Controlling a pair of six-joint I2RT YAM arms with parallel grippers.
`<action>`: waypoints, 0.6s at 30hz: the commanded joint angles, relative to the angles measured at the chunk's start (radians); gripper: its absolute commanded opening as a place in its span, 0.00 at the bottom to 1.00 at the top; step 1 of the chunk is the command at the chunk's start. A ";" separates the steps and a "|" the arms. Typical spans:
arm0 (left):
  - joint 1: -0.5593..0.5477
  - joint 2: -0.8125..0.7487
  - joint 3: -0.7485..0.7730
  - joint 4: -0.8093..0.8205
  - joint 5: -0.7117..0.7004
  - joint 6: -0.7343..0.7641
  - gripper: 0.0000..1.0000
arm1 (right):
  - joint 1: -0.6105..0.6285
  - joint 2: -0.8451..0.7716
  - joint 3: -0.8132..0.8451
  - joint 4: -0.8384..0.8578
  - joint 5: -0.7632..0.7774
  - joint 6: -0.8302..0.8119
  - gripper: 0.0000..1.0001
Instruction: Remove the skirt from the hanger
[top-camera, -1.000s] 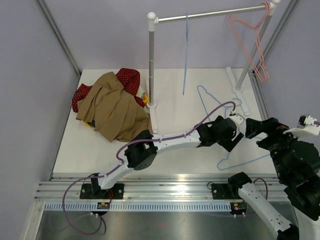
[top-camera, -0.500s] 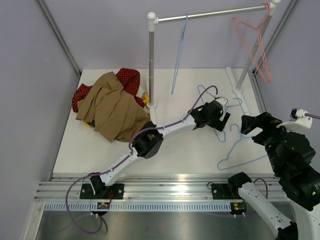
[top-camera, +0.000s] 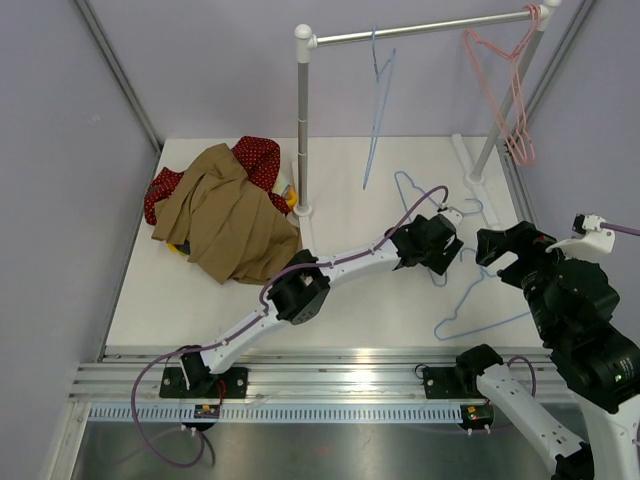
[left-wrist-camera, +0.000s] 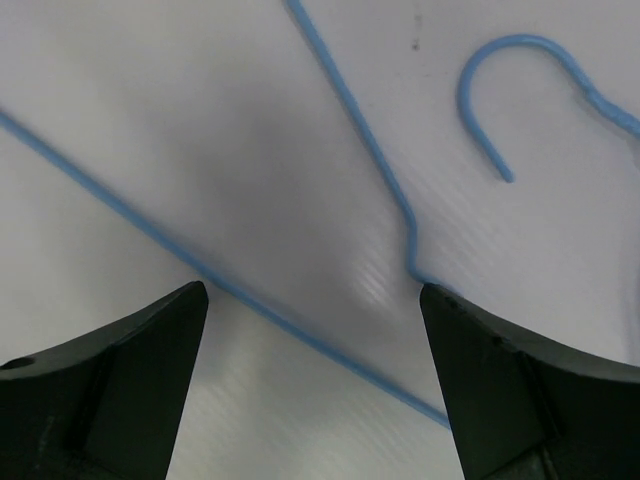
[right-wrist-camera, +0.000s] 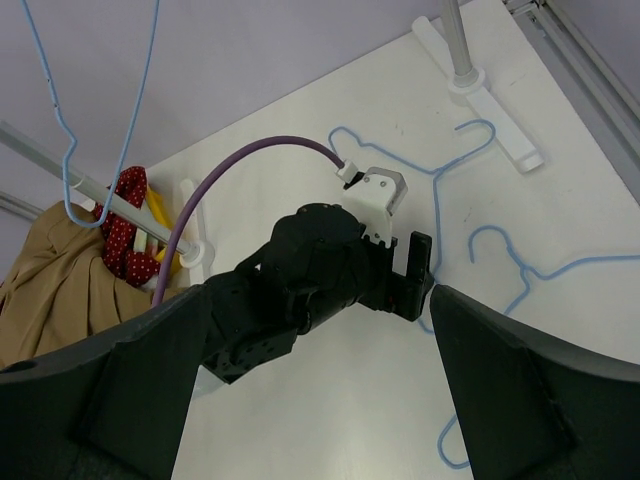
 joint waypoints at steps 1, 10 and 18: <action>0.043 0.017 -0.010 -0.118 -0.075 -0.020 0.89 | -0.003 -0.019 -0.012 0.045 -0.017 0.017 0.98; 0.040 -0.101 -0.238 -0.254 -0.114 -0.083 0.75 | -0.003 -0.048 0.014 0.027 -0.054 0.027 0.98; 0.013 -0.264 -0.628 -0.446 -0.212 -0.315 0.62 | -0.002 -0.087 0.034 0.026 -0.078 0.040 0.98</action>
